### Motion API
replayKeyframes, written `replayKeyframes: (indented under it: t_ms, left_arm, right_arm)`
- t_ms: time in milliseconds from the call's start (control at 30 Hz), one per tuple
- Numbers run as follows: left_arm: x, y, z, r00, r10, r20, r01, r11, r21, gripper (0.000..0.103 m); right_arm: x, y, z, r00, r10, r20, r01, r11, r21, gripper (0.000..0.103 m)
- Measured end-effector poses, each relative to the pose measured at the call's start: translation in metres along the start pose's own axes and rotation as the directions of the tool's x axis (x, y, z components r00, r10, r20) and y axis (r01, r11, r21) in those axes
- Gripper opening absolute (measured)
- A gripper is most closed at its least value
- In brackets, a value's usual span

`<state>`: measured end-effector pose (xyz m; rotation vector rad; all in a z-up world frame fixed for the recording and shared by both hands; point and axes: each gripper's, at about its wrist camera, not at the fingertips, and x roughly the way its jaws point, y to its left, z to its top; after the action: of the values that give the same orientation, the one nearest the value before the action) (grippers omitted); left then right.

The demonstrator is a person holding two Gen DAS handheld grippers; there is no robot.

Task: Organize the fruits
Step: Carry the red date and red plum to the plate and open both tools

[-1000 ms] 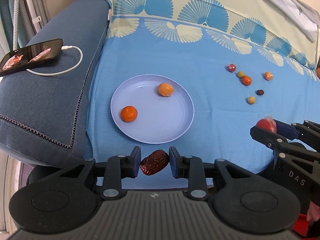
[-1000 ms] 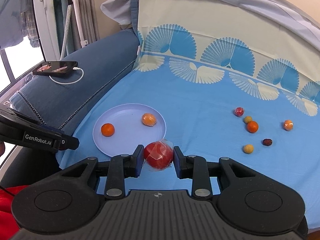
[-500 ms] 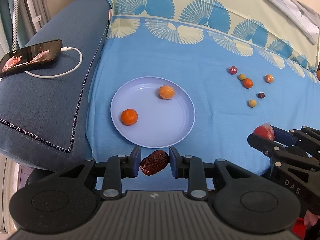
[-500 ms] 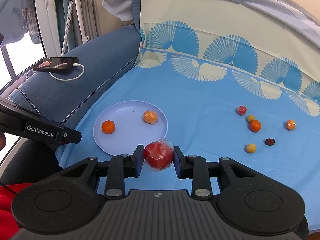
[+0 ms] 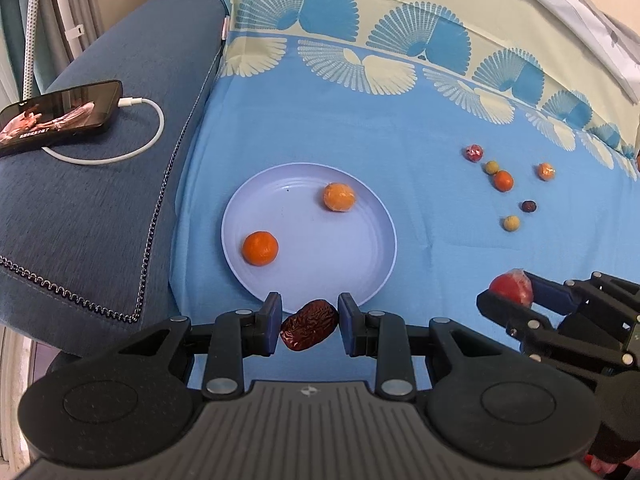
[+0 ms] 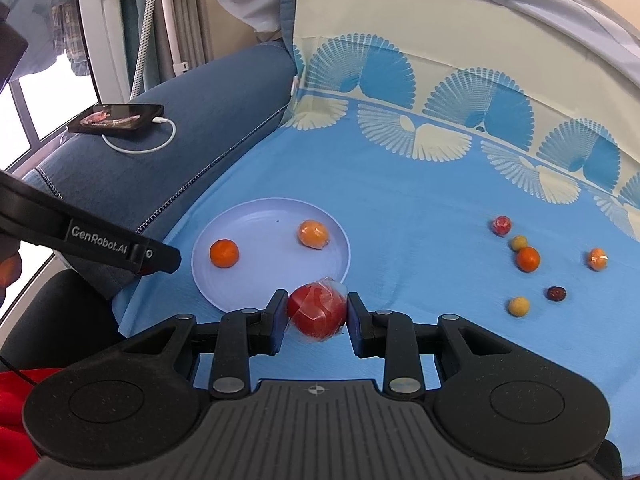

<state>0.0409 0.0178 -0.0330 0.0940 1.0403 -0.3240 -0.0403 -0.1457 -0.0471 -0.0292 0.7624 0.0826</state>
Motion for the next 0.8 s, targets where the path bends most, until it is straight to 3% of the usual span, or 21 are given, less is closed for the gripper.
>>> replayKeyframes:
  t_ms: [800]
  left_arm:
    - [0.051,0.014,0.032,0.998,-0.003,-0.064,0.001,1.0,-0.026,0.033]
  right_arm:
    - [0.067,0.008,0.018,0.996,0.045,-0.08,-0.048,0.998,-0.037,0.033]
